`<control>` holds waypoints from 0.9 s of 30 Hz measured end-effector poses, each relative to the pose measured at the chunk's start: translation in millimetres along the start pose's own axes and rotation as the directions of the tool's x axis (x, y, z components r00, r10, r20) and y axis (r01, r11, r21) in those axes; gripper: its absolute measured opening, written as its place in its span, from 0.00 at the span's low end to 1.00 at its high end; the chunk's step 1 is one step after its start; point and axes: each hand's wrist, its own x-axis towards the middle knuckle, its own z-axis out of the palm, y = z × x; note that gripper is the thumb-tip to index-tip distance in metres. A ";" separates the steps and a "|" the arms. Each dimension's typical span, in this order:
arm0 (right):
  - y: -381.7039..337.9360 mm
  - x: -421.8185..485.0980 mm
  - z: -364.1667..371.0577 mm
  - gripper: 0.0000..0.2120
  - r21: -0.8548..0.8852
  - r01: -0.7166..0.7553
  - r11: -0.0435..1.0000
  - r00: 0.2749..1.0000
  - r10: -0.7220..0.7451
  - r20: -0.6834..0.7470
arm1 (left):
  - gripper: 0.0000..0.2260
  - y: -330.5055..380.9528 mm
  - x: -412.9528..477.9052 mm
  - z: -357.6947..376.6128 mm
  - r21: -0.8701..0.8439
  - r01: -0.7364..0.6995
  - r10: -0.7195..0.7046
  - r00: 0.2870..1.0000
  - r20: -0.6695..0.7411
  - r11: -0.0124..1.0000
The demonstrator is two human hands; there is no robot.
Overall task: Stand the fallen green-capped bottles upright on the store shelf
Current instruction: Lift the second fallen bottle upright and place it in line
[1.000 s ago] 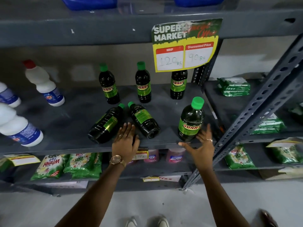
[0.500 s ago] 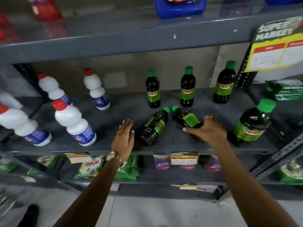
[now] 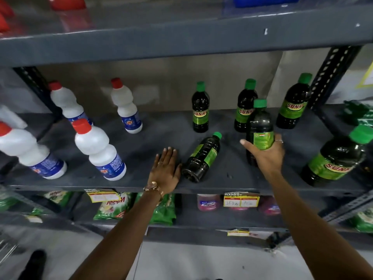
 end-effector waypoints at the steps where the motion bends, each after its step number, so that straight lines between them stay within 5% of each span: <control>1: 1.0 -1.2 2.4 0.40 0.044 -0.004 0.999 1.000 0.004 -0.007 | 0.34 0.3 0.0 -0.4 0.000 -0.001 0.001 1.000 0.001 1.000; 7: 11.3 -3.6 8.0 0.44 0.146 0.039 0.988 0.999 -0.044 0.027 | 0.34 -1.8 -0.7 1.0 -0.024 -0.002 0.002 1.000 -0.027 1.000; 12: 25.9 -10.6 1.9 0.30 0.116 0.048 0.992 0.997 -0.055 0.057 | 0.33 -0.9 0.6 3.1 -0.025 0.007 -0.007 1.000 -0.029 1.000; 18: 20.3 -5.2 9.5 0.42 -0.047 0.083 0.995 0.995 -0.086 -0.060 | 0.32 -2.2 -0.5 3.4 -0.029 -0.001 0.000 0.999 -0.046 1.000; 23: 35.7 -6.4 -0.1 0.34 0.055 0.045 0.997 0.990 -0.052 0.134 | 0.33 -2.0 0.1 4.1 -0.031 0.010 -0.011 0.999 -0.039 0.999; 27: 33.0 -4.1 4.3 0.38 0.001 0.060 0.998 0.996 -0.060 0.060 | 0.33 -1.5 0.4 3.8 -0.041 0.012 -0.014 0.999 -0.034 0.999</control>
